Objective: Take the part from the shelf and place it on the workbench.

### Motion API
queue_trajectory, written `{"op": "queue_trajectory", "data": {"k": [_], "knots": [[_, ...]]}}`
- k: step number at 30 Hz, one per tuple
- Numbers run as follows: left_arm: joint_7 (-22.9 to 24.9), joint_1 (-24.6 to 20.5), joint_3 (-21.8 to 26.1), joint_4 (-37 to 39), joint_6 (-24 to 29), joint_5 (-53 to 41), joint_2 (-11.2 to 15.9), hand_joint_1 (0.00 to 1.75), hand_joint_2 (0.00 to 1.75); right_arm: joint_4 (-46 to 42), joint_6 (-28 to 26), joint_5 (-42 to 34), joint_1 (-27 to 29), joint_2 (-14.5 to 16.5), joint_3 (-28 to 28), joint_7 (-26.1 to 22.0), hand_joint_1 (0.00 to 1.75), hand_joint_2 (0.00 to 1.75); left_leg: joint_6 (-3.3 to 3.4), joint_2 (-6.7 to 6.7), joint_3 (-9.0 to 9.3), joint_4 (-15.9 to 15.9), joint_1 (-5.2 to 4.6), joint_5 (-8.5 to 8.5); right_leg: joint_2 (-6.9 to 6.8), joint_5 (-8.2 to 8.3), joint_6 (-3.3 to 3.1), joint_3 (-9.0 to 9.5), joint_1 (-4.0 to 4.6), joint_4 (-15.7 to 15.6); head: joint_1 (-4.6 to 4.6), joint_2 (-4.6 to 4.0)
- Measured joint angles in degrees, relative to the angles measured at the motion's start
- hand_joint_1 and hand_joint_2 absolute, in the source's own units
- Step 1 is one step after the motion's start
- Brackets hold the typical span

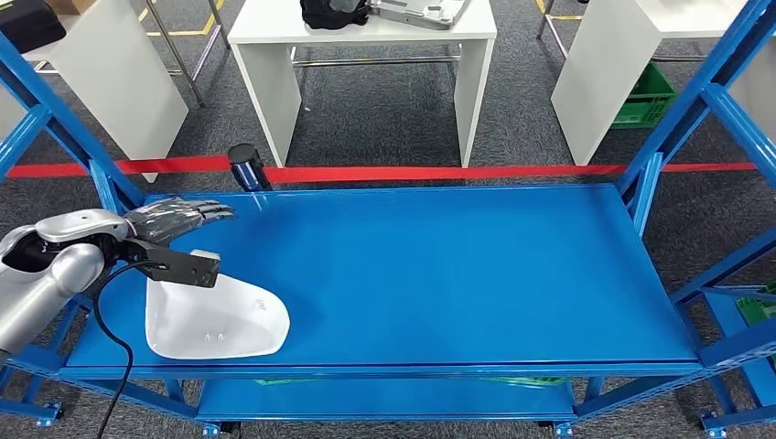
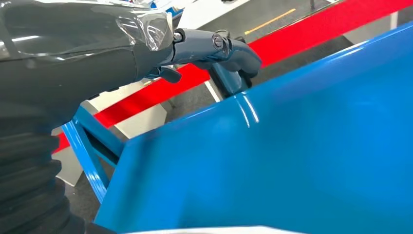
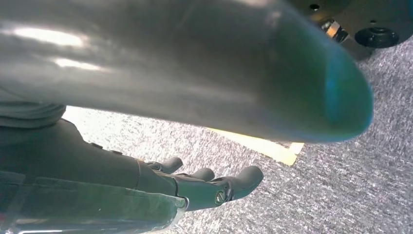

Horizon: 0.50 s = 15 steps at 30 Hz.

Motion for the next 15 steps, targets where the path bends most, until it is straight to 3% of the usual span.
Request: {"op": "queue_trajectory", "data": {"k": [2,3,4,6,8,12,14,15], "knots": [[0.0,0.1,-0.2,0.2,0.0,0.0,0.0,0.00,1.75,0.0,0.0,0.0,0.0,0.0,0.0,0.0,0.00,0.00,-0.31,0.01,-3.28,6.7,0.15,-2.27,0.01,-0.04,-0.04,0.01,0.04,0.0,0.00,0.00],[0.0,0.1,-0.3,0.3,0.0,0.0,0.0,0.00,1.75,0.0,0.0,0.0,0.0,0.0,0.0,0.0,0.00,0.00,-0.32,0.01,-3.63,7.2,0.18,-1.80,0.02,-0.05,-0.04,0.06,0.05,0.0,0.00,0.00],[0.0,0.1,-0.4,0.4,0.0,0.0,0.0,0.00,1.75,0.0,0.0,0.0,0.0,0.0,0.0,0.0,0.00,0.00,-0.25,0.01,-2.76,5.2,0.20,-0.23,0.04,-0.07,-0.04,0.16,0.06,0.0,0.00,0.00],[0.0,-0.1,-0.5,0.5,0.0,0.0,0.0,0.00,1.75,0.0,0.0,0.0,0.0,0.0,0.0,0.0,0.00,0.00,0.20,0.01,1.29,-3.1,0.14,3.81,0.11,-0.12,-0.01,0.38,0.09,0.0,0.02,0.00],[-0.1,-0.6,-0.6,0.6,0.0,0.1,0.0,0.00,1.75,0.0,0.2,0.0,0.0,0.1,0.0,0.0,0.00,0.00,0.73,0.00,4.21,-8.9,-0.18,5.50,0.16,-0.09,0.26,0.19,0.30,0.0,0.04,0.00],[-0.3,-1.2,-1.0,0.9,0.0,0.7,-0.1,0.00,1.75,-0.4,1.1,0.0,0.1,0.4,0.0,0.0,0.00,0.00,1.84,0.06,4.82,-10.4,-0.35,5.89,0.11,-0.20,1.36,-0.36,0.39,0.2,0.09,0.00],[-0.4,-1.6,-1.2,1.1,-0.1,1.1,-0.3,0.00,1.75,-0.6,1.2,0.0,0.0,0.5,0.0,0.0,0.00,0.00,2.55,0.18,5.10,-11.1,-0.13,6.35,0.06,-2.14,1.33,-2.21,0.42,3.9,0.15,0.00],[-0.4,-1.9,-1.4,1.2,-0.4,1.3,-0.5,0.00,1.75,-0.6,1.2,0.0,0.0,0.5,0.0,0.0,0.00,0.00,2.69,0.21,5.07,-11.2,-0.16,6.41,0.04,-3.76,1.16,-4.01,0.40,7.7,0.18,0.00]]}}
